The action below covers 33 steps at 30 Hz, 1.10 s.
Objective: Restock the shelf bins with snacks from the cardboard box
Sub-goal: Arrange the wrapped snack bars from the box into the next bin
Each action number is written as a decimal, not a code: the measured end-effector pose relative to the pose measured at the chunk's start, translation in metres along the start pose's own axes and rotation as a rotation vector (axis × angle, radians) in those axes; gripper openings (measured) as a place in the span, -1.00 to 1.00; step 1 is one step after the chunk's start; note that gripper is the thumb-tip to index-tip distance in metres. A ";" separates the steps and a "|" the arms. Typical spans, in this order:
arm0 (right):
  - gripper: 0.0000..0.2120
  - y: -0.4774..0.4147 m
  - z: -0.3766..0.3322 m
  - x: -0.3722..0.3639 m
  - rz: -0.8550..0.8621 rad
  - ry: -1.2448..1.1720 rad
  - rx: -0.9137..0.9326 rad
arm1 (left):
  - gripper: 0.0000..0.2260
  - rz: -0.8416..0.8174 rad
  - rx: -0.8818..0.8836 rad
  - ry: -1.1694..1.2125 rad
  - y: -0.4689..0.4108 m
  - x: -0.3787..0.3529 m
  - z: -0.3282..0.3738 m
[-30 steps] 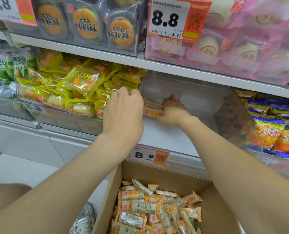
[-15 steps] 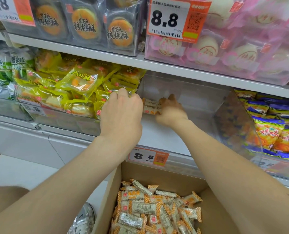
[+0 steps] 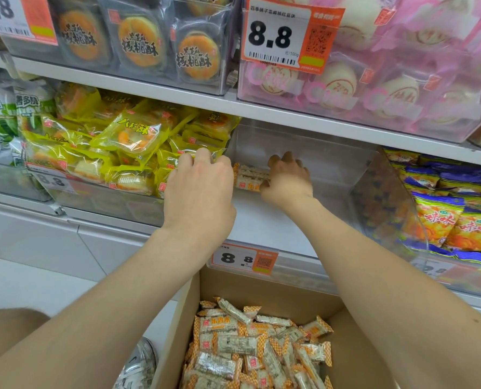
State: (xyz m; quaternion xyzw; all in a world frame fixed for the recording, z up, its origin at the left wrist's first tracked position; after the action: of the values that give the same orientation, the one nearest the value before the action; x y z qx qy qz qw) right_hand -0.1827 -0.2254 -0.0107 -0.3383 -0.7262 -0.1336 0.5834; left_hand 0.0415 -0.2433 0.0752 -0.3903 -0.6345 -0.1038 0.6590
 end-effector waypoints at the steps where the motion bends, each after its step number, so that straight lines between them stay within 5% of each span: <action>1: -0.52 0.001 -0.001 0.001 0.007 0.013 0.017 | -0.64 0.006 -0.003 0.024 0.001 0.001 -0.001; 6: -0.55 0.011 -0.008 0.010 0.037 0.053 0.072 | -0.72 0.050 -0.010 0.097 0.008 0.007 -0.005; 14: -0.84 0.117 -0.038 0.086 0.131 -0.505 0.154 | -0.93 0.261 -0.292 0.401 0.043 0.042 0.001; 18: -0.88 0.213 -0.045 0.118 0.248 -0.529 0.256 | -0.77 -0.300 -0.607 0.731 0.087 0.032 0.033; 23: -0.86 0.277 -0.012 0.046 -0.107 -0.322 0.224 | -0.89 -0.961 -0.780 0.345 0.154 -0.045 0.049; 28: -0.86 0.329 0.046 -0.085 -0.999 -0.153 -0.034 | -0.92 -1.066 -0.743 0.023 0.194 -0.143 0.060; 30: -0.82 0.342 0.069 -0.122 -1.043 -0.234 -0.186 | -0.91 -1.084 -0.725 -0.035 0.216 -0.184 0.069; 33: -0.76 0.348 0.105 -0.155 -0.796 -0.381 -0.393 | -0.89 -1.119 -0.632 0.025 0.250 -0.233 0.078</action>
State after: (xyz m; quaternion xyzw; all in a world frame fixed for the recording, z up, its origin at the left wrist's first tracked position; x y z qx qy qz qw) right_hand -0.0234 0.0402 -0.2559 -0.1565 -0.8542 -0.4167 0.2687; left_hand 0.0997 -0.1080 -0.2424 -0.1742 -0.6732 -0.6186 0.3658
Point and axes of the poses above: each hand's wrist, its own y-axis away from the middle knuckle, its own x-axis out of the back of the hand, z = x × y, the point moved 8 cm from there along -y, towards the middle knuckle, and after that the axes turned 15 degrees about -y, right-handed, at the moved point
